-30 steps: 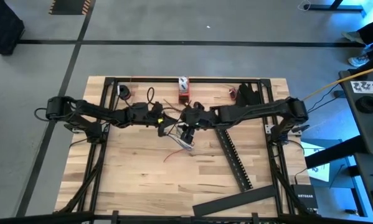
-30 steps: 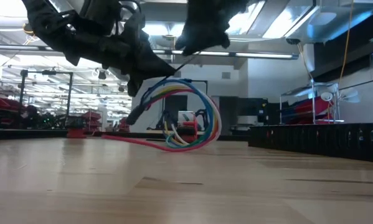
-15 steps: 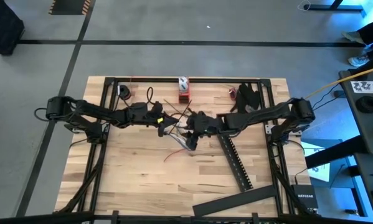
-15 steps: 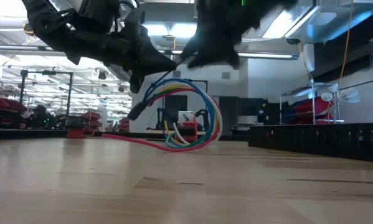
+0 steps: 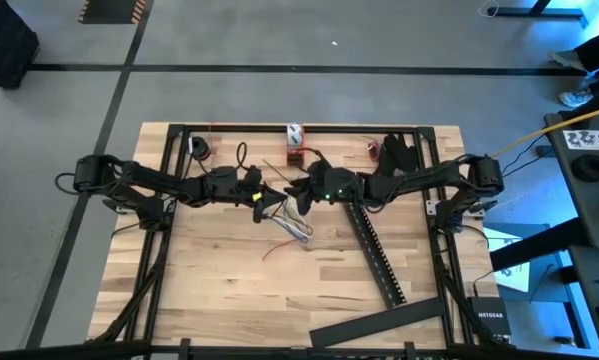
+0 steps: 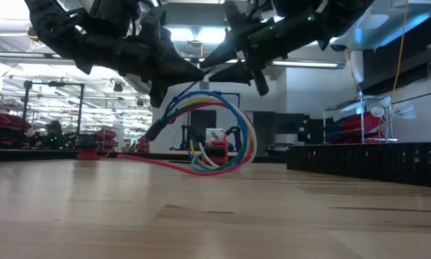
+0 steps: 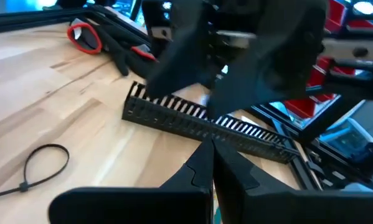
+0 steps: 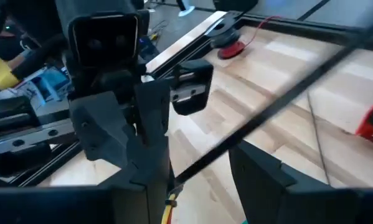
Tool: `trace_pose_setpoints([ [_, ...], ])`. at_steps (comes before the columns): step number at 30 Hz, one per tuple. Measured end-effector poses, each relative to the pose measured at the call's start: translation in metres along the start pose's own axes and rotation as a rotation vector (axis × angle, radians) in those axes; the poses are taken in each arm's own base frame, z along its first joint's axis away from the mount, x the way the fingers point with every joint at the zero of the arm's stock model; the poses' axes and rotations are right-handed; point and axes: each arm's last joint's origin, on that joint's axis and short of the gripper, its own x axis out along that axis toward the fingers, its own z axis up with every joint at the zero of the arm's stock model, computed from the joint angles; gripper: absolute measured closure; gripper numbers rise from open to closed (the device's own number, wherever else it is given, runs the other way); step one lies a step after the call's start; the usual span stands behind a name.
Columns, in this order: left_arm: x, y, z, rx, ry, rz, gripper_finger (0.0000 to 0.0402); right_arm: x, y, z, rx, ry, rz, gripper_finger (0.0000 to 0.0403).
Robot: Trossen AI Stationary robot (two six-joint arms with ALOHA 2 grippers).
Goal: Ziptie cables
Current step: Wrap the black zip tie on the cable
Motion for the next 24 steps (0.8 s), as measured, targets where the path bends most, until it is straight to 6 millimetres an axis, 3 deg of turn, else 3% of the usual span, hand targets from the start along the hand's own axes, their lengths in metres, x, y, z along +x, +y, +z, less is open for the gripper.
trace_pose_setpoints([
  [6, 0.0, 0.0003, 0.0001, 0.0, -0.002, 0.004, 0.0401, 0.0004, -0.0005, 0.0019, -0.019, 0.014, 0.04, 0.0293],
  [13, 0.0, 0.0, 0.0002, -0.007, -0.002, 0.0, 0.0398, 0.0001, 0.0009, 0.0001, -0.083, 0.045, 0.079, 0.0394],
  [17, 0.0, 0.0009, -0.0025, -0.007, 0.038, -0.008, 0.0376, 0.0002, 0.0003, -0.0007, -0.091, 0.055, 0.077, 0.0392],
  [24, -0.0096, 0.0042, -0.0082, 0.063, 0.218, -0.057, 0.0301, 0.0, -0.0014, -0.0044, -0.104, 0.103, 0.074, 0.04],
])
